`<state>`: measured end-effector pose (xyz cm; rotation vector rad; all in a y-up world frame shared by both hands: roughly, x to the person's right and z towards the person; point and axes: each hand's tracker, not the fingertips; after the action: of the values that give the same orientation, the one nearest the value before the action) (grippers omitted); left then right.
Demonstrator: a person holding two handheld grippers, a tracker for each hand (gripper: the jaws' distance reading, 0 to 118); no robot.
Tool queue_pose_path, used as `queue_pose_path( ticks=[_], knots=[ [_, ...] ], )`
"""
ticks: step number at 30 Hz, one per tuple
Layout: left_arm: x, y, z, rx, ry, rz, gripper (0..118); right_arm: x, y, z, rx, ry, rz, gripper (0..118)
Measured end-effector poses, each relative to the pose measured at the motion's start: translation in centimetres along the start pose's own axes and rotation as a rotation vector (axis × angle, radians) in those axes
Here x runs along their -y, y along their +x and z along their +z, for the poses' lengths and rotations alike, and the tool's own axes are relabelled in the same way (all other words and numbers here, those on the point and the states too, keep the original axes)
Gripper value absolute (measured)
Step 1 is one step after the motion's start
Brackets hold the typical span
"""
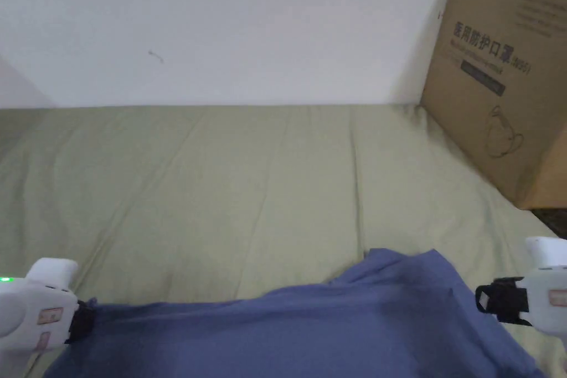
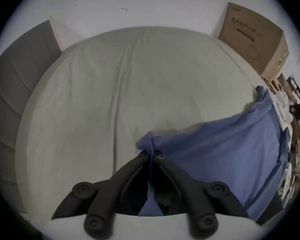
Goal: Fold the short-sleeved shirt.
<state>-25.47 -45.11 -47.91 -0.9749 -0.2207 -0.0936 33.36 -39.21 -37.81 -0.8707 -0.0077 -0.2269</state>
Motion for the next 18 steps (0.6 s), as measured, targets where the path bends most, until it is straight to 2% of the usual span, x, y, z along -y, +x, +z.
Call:
queue_pose_path(
  ticks=[1, 2, 3, 4, 6, 7, 11, 13, 14, 15, 17, 18],
  knots=[
    [0.0, 0.3, 1.0, 0.015, 0.027, -0.003, 4, -1.0, 0.1, -1.0, 0.003, 0.000, 0.004, 22],
    [0.0, 0.7, 2.1, 0.029, 0.046, -0.008, 4, -2.2, 0.1, -2.1, 0.016, 0.002, 0.014, 75],
    [-0.2, 0.7, 2.8, 0.030, 0.064, -0.011, 4, -3.3, 0.1, -3.4, 0.028, 0.000, 0.017, 108],
    [-0.2, 0.8, 3.9, 0.031, 0.087, -0.014, 4, -4.4, 0.1, -4.9, 0.033, -0.013, 0.019, 118],
    [-0.3, 0.7, 5.8, 0.048, 0.118, -0.007, 4, -5.9, 0.3, -8.0, 0.051, -0.038, 0.009, 118],
    [-0.4, 0.7, 6.6, 0.048, 0.132, -0.007, 4, -6.8, 0.6, -8.6, 0.089, 0.031, 0.009, 116],
    [-0.6, 0.5, 8.7, 0.051, 0.147, -0.005, 4, -8.3, 1.3, -13.3, 0.133, -0.115, -0.060, 116],
    [-0.7, 0.5, 9.2, 0.052, 0.146, -0.003, 4, -8.8, 3.1, -17.8, 0.149, -0.170, -0.081, 116],
    [-0.7, 0.5, 9.3, 0.051, 0.141, -0.003, 4, -8.7, 3.4, -18.7, 0.144, -0.194, -0.096, 111],
    [-0.6, 0.6, 9.3, 0.048, 0.138, -0.004, 4, -8.3, 3.3, -18.9, 0.123, -0.225, -0.111, 100],
    [-0.6, 0.6, 9.2, 0.044, 0.131, -0.006, 4, -7.5, 2.8, -18.3, 0.123, -0.234, -0.114, 65],
    [-0.7, 0.6, 9.0, 0.041, 0.125, -0.008, 4, -7.5, 2.5, -17.4, 0.171, -0.198, -0.074, 37]
  ],
)
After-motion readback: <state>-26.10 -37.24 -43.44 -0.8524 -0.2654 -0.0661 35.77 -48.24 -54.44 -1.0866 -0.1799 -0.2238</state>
